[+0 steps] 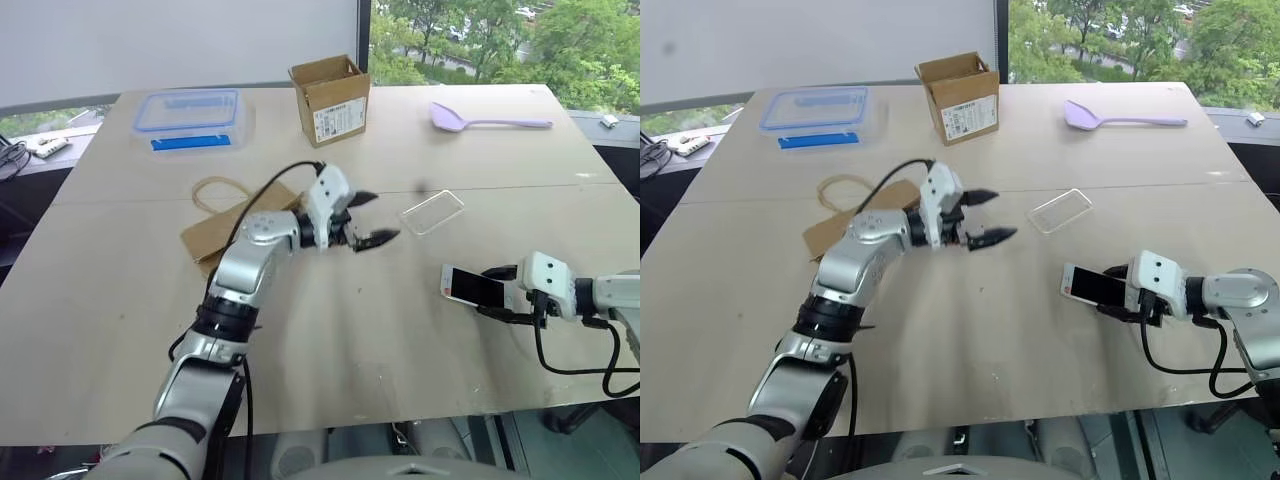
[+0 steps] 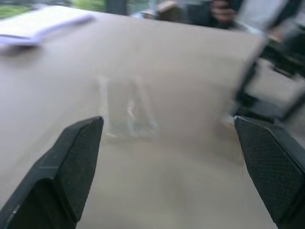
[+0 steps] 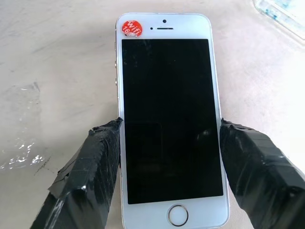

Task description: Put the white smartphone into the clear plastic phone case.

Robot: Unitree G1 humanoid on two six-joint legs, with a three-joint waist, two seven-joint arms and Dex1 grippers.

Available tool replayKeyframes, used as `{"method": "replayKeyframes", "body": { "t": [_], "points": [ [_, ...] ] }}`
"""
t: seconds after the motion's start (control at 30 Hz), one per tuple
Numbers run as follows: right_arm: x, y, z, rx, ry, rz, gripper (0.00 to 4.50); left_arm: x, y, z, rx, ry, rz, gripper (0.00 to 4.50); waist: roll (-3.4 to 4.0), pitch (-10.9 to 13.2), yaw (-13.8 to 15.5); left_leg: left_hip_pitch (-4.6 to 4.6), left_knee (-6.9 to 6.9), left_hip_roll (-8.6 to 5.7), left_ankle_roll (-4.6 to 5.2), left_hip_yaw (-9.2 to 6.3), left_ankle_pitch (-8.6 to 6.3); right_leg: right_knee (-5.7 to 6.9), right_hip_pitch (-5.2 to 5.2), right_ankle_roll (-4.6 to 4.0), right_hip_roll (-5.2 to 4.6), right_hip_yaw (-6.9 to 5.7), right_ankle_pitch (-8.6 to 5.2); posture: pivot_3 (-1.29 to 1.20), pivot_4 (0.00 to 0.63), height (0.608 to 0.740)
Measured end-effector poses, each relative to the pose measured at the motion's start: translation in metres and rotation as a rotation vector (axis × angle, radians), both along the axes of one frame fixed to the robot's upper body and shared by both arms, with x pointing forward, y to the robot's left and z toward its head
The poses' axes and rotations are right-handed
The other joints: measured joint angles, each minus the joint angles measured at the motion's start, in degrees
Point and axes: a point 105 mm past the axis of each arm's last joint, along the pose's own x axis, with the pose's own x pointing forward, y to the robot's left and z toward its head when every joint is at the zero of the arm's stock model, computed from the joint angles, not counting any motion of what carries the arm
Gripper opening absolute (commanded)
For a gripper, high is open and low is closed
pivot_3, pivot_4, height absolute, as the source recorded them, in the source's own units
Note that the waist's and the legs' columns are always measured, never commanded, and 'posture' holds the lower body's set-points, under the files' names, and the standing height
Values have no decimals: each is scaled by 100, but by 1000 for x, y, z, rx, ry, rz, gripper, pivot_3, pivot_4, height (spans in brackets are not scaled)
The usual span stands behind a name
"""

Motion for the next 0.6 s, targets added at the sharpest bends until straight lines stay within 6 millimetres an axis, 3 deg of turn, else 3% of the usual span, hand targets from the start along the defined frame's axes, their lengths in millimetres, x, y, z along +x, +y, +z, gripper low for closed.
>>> {"method": "replayKeyframes", "body": {
  "t": [0.07, 0.17, 0.23, 0.3, 0.47, 0.6],
  "points": [
    [-1, 3, -1, 12, -7, -5, 2786, 0, -1, 2, 21, -3, -15, 4500, 1, -1, -27, 2, -1, 0, 0, 1, 0, 2, 0, 0, 1, 3, 0, 0, 150, 740],
    [0, 4, -1, 32, 17, -25, 2786, -9, -6, -11, 93, 22, -94, 4500, 1, 0, -45, 2, -1, 0, 0, 1, 0, 3, -1, -12, 1, 3, 7, 0, 150, 740],
    [0, 3, -1, 48, 41, -42, 3815, -15, -7, -21, 159, 38, -150, 4500, 1, 0, -46, 2, -1, 0, 0, 1, 0, 3, 0, -21, 1, 2, 11, 0, 150, 740],
    [0, 2, -2, 60, 64, -50, 4479, -16, -7, -30, 201, 64, -180, 4500, 2, -1, -42, 2, -1, 0, 0, 2, 0, 3, 0, -22, 1, 2, 9, 0, 150, 740],
    [-5, 3, 3, 69, 15, -81, 4479, 6, -14, -38, 286, 79, -175, 4500, 2, 0, 26, -26, 12, -7, 0, -11, 0, 3, -11, -4, 5, 3, -1, 0, 150, 740],
    [-9, 16, 36, 229, -96, -141, 4479, 19, -40, -35, 323, 49, -201, 4500, 1, 0, 36, -48, 18, -16, 0, -24, 0, -6, -16, -14, 4, 1, 15, 0, 150, 740]
  ]
}}
